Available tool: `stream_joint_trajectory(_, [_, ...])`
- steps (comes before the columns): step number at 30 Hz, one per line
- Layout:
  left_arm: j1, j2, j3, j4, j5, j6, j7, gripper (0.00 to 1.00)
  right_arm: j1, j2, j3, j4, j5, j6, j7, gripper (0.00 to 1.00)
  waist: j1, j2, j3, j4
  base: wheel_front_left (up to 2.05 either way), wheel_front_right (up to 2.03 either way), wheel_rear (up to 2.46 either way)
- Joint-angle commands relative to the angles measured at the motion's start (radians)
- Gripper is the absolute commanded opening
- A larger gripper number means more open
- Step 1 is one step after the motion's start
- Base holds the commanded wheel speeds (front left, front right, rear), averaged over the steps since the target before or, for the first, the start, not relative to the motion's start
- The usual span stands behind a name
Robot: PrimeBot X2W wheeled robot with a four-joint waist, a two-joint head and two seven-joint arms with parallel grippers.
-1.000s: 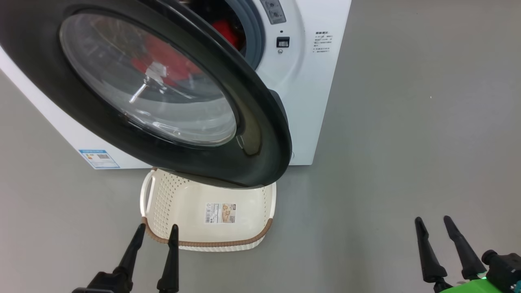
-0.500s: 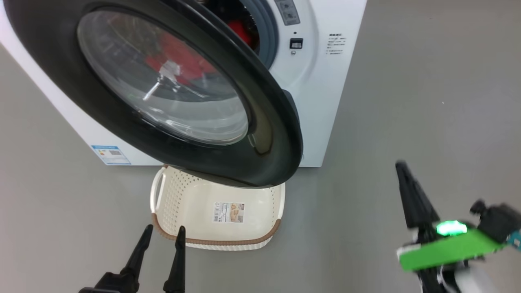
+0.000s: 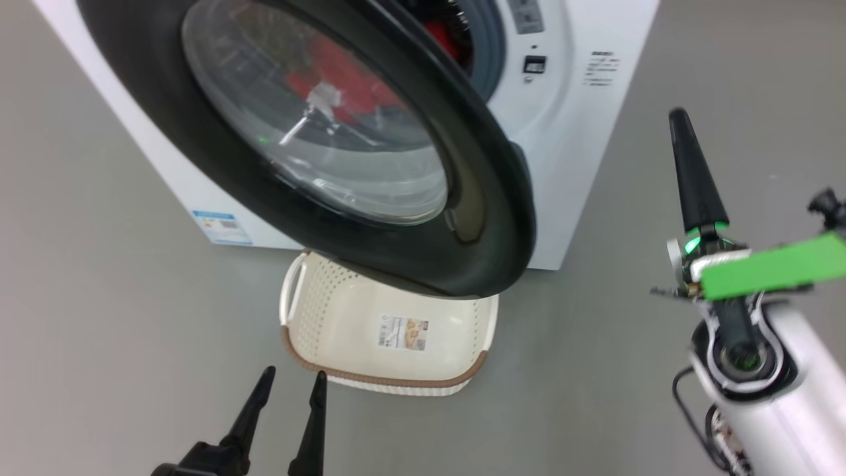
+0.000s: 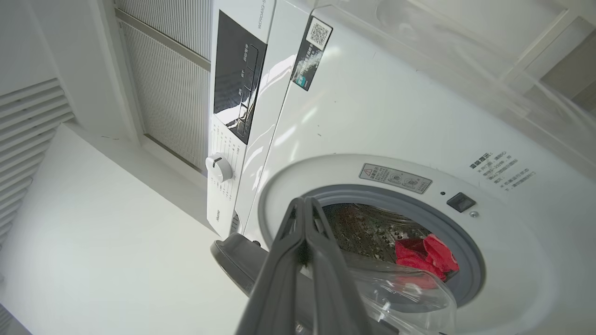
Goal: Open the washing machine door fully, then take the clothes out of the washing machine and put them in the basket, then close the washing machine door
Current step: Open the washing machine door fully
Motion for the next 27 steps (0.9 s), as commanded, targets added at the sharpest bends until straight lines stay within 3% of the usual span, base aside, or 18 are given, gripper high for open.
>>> stream_joint_trajectory(1, [-0.034, 0.007, 0.023, -0.021, -0.013, 0.007, -0.009, 1.0, -0.049, -0.013, 0.024, -0.016, 0.08, 0.008, 0.027, 0.0, 0.0, 0.0, 0.017, 0.027, 0.0, 0.0, 0.0])
stream_joint_trajectory(4, [-0.041, 0.007, 0.009, -0.021, -0.02, 0.01, -0.009, 1.0, -0.09, -0.038, 0.017, 0.003, 0.197, 0.008, 0.12, 0.0, 0.0, 0.0, 0.03, 0.048, 0.0, 0.0, 0.0])
stream_joint_trajectory(13, [-0.07, 0.007, -0.029, -0.021, -0.042, 0.022, -0.009, 1.0, -0.171, -0.072, -0.005, 0.125, 0.3, 0.008, 0.398, 0.0, 0.0, 0.0, 0.081, 0.093, 0.0, 0.0, 0.0])
stream_joint_trajectory(20, [-0.09, 0.007, -0.051, -0.021, -0.055, 0.031, -0.009, 1.0, -0.209, -0.078, -0.007, 0.202, 0.313, 0.008, 0.614, 0.0, 0.0, 0.0, 0.109, 0.111, 0.0, 0.0, 0.0])
stream_joint_trajectory(27, [-0.098, 0.007, -0.062, -0.015, -0.06, 0.034, -0.009, 1.0, -0.206, -0.06, -0.03, 0.229, 0.324, 0.008, 0.736, 0.0, 0.0, 0.0, 0.11, 0.126, 0.0, 0.0, 0.0])
